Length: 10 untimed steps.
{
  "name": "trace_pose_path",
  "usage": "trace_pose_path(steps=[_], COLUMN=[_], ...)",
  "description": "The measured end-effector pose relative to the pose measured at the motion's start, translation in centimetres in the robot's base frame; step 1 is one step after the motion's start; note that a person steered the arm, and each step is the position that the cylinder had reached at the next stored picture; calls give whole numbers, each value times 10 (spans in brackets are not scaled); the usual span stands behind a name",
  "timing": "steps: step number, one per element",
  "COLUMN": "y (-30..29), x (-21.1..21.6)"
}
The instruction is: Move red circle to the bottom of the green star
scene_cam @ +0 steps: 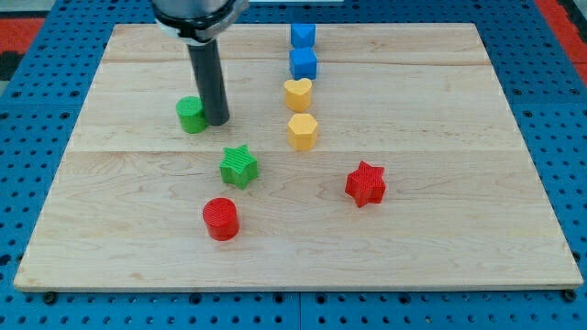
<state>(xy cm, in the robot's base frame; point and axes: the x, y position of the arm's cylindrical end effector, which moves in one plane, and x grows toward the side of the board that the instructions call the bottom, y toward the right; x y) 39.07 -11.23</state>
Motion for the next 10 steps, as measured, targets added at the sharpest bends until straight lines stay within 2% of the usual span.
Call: trace_pose_path(steps=[1, 3, 4, 5, 6, 7, 8, 9, 10], y=[30, 72, 89, 93, 77, 30, 9, 64, 151], x=[4, 46, 49, 85, 88, 61, 61, 62, 66])
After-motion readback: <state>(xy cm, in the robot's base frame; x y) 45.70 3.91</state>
